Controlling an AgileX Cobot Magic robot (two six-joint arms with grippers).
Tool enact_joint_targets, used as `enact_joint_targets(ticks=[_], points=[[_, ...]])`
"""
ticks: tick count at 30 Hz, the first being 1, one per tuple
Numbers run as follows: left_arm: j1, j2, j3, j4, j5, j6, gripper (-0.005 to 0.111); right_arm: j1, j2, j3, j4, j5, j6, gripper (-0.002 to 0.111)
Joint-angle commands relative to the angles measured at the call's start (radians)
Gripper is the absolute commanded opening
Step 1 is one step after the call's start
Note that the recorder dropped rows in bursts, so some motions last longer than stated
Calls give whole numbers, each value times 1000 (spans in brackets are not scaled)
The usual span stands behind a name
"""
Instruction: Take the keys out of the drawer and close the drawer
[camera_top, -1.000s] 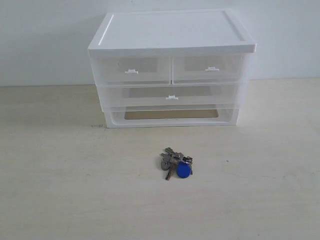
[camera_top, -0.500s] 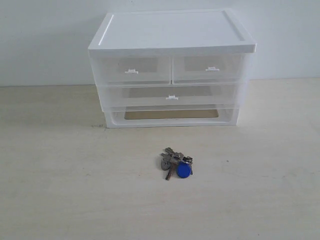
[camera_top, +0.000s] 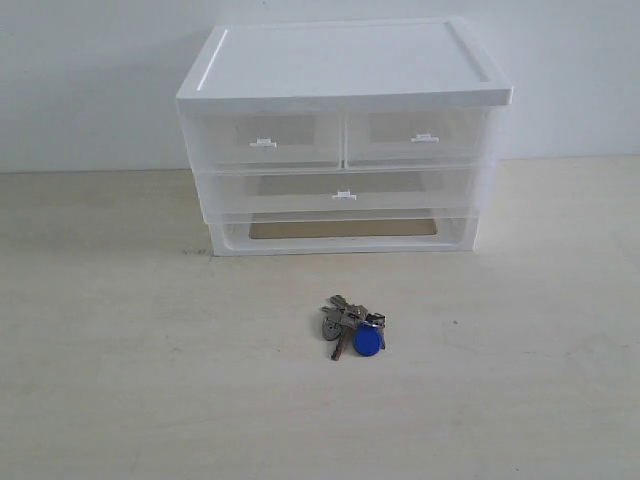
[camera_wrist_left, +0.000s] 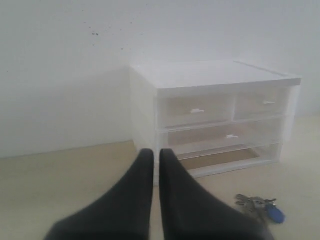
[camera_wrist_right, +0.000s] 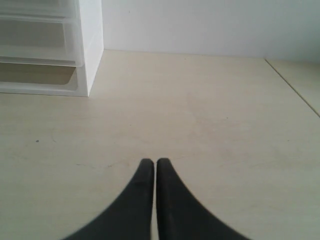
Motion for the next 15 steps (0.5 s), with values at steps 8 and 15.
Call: enact_joint_targets(ticks=[8,15], points=[[296,-2,268,-17,-326,27,4,-1,-5,0,-5,-5,-1,0],[406,-2,268,-17,-219,113,4,-1,-5,0,-5,-5,-1,0]])
